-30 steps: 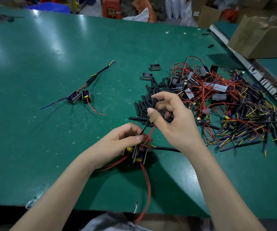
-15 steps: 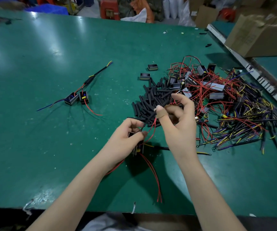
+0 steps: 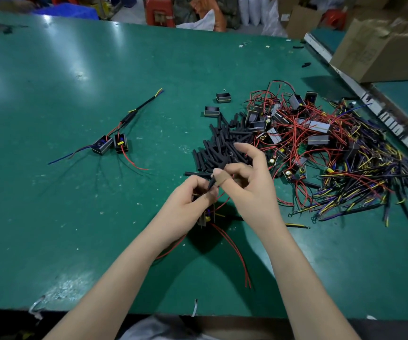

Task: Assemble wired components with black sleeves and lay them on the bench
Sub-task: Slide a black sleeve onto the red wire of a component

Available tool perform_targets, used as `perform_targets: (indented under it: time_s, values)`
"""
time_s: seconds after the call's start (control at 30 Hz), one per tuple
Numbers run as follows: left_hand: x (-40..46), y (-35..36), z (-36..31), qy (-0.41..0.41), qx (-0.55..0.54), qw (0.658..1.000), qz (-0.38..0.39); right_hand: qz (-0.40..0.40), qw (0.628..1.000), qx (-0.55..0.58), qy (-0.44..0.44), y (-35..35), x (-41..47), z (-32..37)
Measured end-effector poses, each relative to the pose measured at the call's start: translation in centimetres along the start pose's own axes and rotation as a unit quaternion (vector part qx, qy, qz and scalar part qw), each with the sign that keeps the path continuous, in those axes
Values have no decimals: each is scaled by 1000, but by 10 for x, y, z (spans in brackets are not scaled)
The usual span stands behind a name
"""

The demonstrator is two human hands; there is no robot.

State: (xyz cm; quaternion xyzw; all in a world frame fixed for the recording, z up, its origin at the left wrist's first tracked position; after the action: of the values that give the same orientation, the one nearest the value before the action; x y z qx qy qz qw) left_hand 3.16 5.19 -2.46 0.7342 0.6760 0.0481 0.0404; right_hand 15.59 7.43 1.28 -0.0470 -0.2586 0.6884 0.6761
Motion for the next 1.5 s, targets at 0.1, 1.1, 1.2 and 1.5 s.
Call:
perform_targets:
  time_s: [0.1,1.1,1.2,1.5]
  values:
    - [-1,3,-1,1,-14,999,44,-37,999,32,7,-5,-1,-3]
    - [-9,-9,-6,56,21,998,-12,-20,981,169,91,-6,17,6]
    - [-13,-12,-4,55,63,996,-18,-46,985,146,77,-2,11,4]
    - [11,-15,-14,8,61,998,-10,57,989,117,77,28,6,6]
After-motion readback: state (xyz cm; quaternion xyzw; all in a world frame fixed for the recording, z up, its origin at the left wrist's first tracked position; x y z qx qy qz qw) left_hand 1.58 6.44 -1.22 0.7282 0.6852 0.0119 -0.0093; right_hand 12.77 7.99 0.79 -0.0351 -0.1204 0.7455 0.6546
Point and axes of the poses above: each hand's wrist, its own x-axis towards the middle knuckle, its own y-axis out of the palm, z = x × y, the point moved 7 cm from there along x, towards the middle knuckle, and after that the axes turned 14 degrees about -x, right-handed, at the moved point
